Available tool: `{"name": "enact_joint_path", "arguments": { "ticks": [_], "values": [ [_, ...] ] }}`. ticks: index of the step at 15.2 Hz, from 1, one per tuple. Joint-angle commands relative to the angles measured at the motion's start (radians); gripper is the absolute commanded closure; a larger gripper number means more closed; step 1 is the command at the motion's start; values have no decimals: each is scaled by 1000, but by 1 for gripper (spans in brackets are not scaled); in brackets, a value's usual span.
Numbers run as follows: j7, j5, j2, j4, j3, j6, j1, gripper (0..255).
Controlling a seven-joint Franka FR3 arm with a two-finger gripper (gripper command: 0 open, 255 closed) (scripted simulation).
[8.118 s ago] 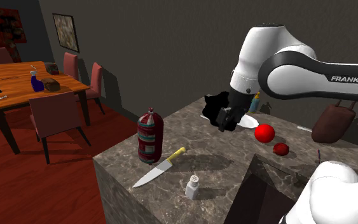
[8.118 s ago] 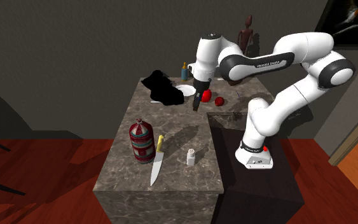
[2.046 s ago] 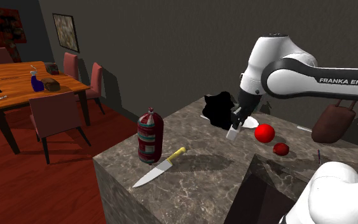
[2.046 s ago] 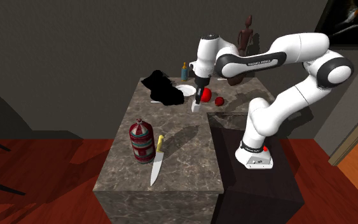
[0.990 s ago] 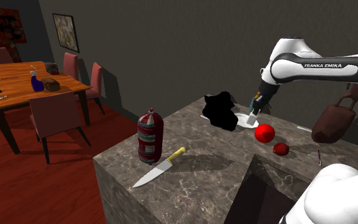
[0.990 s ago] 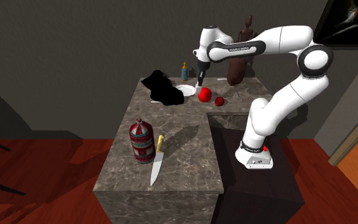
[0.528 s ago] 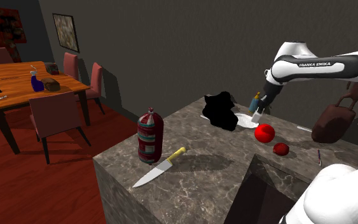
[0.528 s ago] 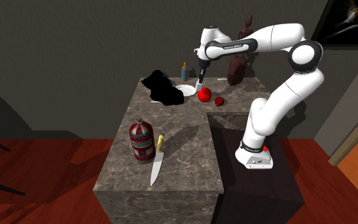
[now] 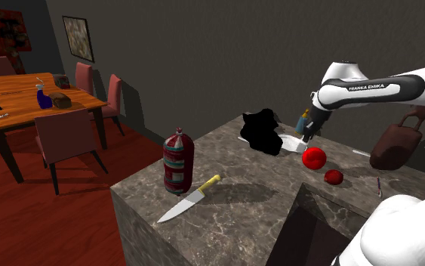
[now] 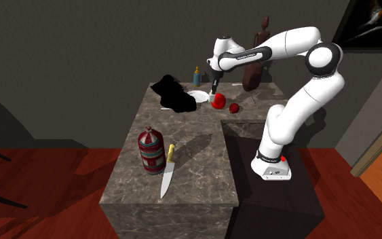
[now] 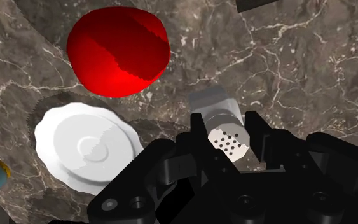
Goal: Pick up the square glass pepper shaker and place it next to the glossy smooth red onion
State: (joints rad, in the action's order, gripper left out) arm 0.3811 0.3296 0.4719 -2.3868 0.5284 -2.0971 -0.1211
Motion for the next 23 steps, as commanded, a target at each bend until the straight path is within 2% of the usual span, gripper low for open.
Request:
{"name": "enact_joint_path", "arguments": {
  "ticks": [1,18,23],
  "values": [
    [-2,4,-7,-24,7,-31,-2,255],
    [-2,13,-131,-171,75,-299,6,255],
    [-2,13,-131,-171,75,-299,6,255]
  ]
}}
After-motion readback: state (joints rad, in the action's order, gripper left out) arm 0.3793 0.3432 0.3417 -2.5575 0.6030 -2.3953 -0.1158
